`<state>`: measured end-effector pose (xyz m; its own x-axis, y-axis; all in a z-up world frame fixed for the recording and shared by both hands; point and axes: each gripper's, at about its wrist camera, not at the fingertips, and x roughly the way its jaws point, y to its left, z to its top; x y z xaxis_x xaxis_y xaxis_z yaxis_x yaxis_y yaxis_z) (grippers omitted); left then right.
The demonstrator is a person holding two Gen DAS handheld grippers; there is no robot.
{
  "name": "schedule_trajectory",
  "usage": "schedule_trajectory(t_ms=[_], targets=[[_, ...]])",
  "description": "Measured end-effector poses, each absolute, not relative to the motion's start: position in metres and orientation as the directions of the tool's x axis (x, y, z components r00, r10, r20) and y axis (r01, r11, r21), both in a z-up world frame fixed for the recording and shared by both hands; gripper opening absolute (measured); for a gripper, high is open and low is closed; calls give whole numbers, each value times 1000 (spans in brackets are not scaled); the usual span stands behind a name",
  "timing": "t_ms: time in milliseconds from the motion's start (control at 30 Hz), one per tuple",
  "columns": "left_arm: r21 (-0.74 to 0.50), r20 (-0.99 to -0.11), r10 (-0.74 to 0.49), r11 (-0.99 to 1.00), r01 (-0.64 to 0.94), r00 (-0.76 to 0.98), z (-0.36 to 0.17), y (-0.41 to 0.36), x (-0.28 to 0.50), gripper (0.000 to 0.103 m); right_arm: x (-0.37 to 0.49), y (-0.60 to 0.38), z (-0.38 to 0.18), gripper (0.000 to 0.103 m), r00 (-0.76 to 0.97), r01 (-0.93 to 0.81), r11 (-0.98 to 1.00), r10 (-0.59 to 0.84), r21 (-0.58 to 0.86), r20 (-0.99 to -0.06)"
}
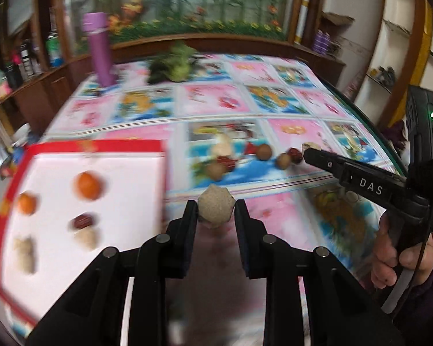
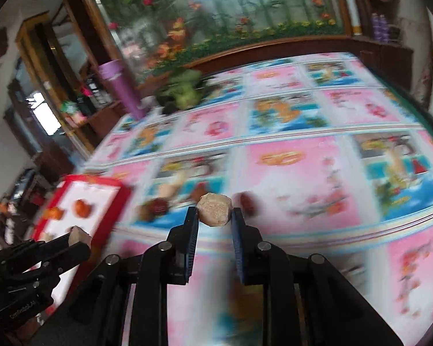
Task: Organize fruits
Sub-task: 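Carry the cakes over the tray and open both tools to release them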
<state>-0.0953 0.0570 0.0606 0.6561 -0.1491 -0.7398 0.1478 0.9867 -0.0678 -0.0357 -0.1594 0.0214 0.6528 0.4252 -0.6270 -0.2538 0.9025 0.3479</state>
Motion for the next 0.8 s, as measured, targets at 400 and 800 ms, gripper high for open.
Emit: schedule_trajectory(t_ms=[400, 800], targets=[[-45, -732, 62, 989, -139, 679, 60, 181, -131, 28, -62, 3, 38, 21, 490, -538, 779, 600, 322, -633], [-46, -795, 65, 985, -168, 603, 26, 202, -117, 28, -56, 48, 6, 21, 439, -546, 804, 514, 236, -737]])
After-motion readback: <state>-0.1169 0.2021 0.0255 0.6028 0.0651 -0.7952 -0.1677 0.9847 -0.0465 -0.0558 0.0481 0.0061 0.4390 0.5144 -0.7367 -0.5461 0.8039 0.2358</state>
